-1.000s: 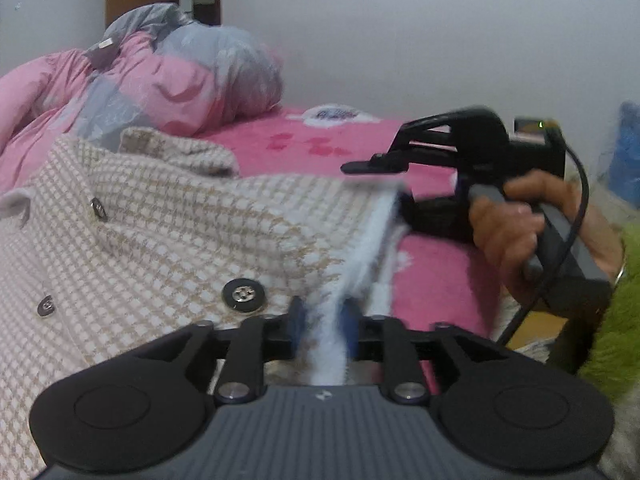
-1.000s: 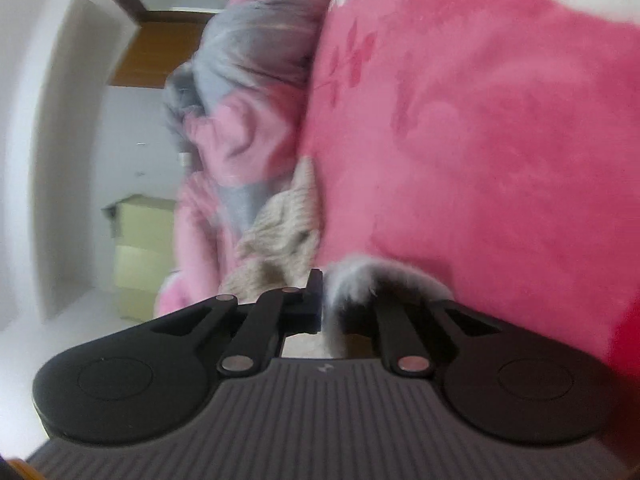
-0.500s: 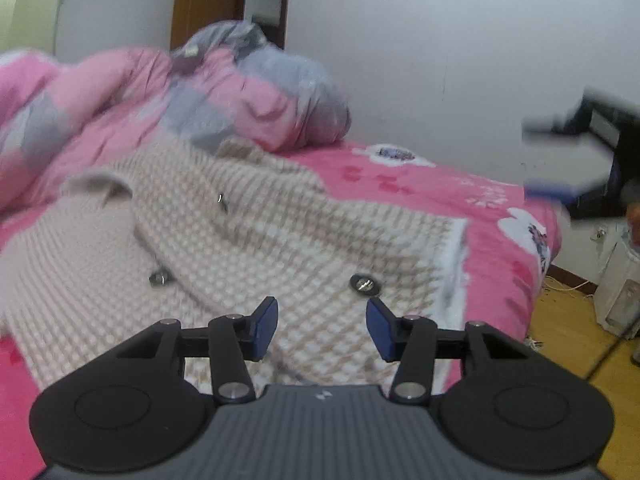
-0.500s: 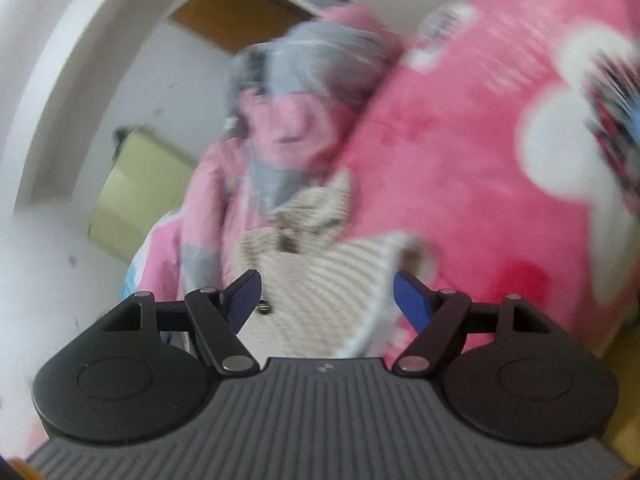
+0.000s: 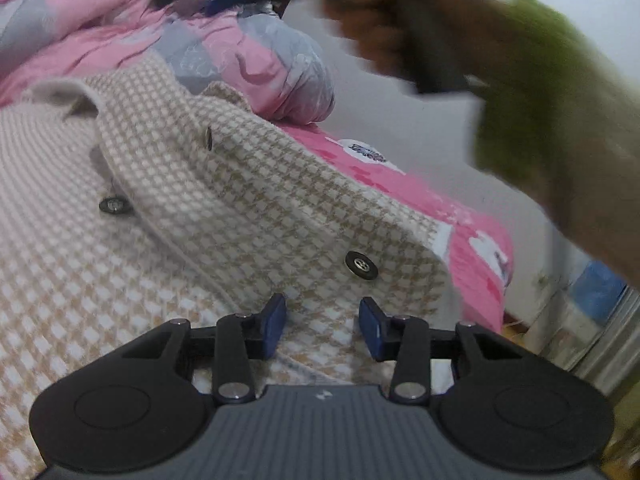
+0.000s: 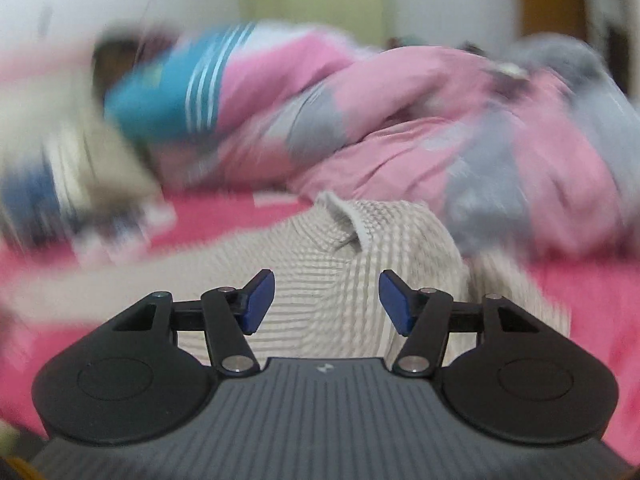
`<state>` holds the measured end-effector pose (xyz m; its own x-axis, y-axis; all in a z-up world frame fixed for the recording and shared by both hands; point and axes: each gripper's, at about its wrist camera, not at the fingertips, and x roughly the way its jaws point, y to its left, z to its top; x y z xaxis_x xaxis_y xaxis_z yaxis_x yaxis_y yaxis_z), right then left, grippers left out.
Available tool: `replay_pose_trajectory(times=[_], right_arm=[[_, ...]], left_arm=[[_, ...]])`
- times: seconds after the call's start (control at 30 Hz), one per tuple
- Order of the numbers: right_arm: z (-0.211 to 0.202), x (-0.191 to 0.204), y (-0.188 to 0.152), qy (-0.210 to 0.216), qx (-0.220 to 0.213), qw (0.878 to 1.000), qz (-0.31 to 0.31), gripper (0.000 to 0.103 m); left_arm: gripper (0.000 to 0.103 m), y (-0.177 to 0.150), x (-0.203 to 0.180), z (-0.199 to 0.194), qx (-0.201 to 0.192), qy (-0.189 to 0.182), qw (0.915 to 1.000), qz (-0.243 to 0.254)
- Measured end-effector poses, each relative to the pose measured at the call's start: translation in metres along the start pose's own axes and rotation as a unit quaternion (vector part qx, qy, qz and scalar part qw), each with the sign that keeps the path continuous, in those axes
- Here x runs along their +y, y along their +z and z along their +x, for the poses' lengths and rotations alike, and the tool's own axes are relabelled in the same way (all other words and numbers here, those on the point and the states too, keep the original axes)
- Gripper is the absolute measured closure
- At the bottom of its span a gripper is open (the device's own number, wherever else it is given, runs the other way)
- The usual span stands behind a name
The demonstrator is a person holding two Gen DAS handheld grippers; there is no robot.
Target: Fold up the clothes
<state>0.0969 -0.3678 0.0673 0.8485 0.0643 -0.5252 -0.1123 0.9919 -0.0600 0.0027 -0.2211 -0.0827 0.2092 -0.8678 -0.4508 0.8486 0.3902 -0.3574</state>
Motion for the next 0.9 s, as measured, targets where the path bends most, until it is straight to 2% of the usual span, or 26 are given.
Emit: replay_pose_trajectory(times=[0.1,0.23,0.43,0.5,0.53,0.57,0.6,0.7,0.8,0.9], right_arm=[[0.072,0.016,0.022,-0.002,0.047,0.992,-0.114,0.047],[0.157,0.034,0.026,-0.021,0.11,0.967,-0.231,0.049],[0.233,0.006,0.021,-0.09,0.221,0.95,-0.199,0.052],[0.253,-0.004,0.019,-0.111,0.251,0.945,-0.18,0.065],[0.253,-0.01,0.018,-0.117,0.254,0.946,-0.164,0.073],[0.252,-0.016,0.019,-0.123,0.254,0.948,-0.148,0.089],[0.248,-0.021,0.023,-0.127,0.249,0.952,-0.128,0.094],[0.225,-0.036,0.044,-0.103,0.218,0.969,-0.059,0.096],[0.193,-0.067,0.075,-0.055,0.147,0.985,0.067,0.096],[0.179,-0.097,0.099,-0.006,0.082,0.979,0.186,0.096]], left_arm=[[0.062,-0.003,-0.001,0.001,-0.006,-0.001,1.0,0.005],[0.062,-0.007,-0.006,0.001,-0.014,0.005,0.9997,0.02],[0.062,-0.011,-0.005,-0.001,-0.019,-0.002,0.9997,0.014],[0.062,-0.013,-0.005,-0.002,-0.019,-0.002,0.9997,0.015],[0.062,-0.013,-0.006,-0.003,-0.019,-0.002,0.9997,0.015],[0.062,-0.013,-0.006,-0.003,-0.019,-0.002,0.9997,0.015],[0.062,-0.013,-0.006,-0.003,-0.02,-0.002,0.9997,0.015],[0.062,-0.015,-0.007,-0.003,-0.02,-0.001,0.9997,0.017],[0.062,-0.016,-0.009,-0.005,-0.021,-0.001,0.9996,0.018],[0.062,-0.017,-0.009,-0.006,-0.021,-0.001,0.9996,0.018]])
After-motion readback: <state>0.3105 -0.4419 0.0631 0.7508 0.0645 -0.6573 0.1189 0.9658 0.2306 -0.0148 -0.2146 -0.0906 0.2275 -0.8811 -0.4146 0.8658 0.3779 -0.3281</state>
